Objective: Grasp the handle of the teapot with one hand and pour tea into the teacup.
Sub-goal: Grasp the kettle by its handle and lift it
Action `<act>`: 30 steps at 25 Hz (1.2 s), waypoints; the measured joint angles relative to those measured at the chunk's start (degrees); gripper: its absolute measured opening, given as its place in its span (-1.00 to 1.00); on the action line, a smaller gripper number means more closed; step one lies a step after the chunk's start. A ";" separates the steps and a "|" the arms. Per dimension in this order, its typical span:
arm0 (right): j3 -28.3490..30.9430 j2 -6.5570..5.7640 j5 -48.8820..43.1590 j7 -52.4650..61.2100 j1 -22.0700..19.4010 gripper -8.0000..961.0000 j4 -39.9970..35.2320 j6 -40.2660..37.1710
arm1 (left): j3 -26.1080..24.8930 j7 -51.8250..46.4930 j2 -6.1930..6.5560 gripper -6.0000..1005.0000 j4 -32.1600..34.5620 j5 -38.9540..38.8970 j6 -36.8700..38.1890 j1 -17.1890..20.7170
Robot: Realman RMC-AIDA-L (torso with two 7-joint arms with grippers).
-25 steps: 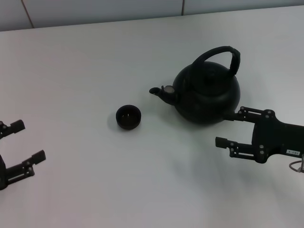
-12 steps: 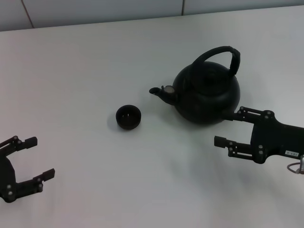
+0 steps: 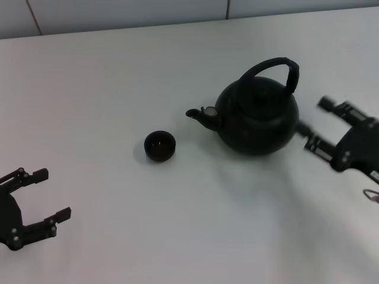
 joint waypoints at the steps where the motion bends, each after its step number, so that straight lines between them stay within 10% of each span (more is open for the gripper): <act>1: 4.32 0.03 3.98 -6.86 -0.50 0.48 6.80 1.80 | 0.00 0.00 0.00 0.66 0.00 0.00 0.00 0.00; 11: 16.74 0.37 9.50 -35.15 -0.07 0.48 29.47 13.27 | -1.59 0.02 -0.90 0.66 0.02 -0.12 0.43 0.25; 30: 19.94 -0.07 9.97 -33.56 6.66 0.48 27.36 19.52 | -2.12 0.13 -1.26 0.66 0.10 -0.16 0.39 0.43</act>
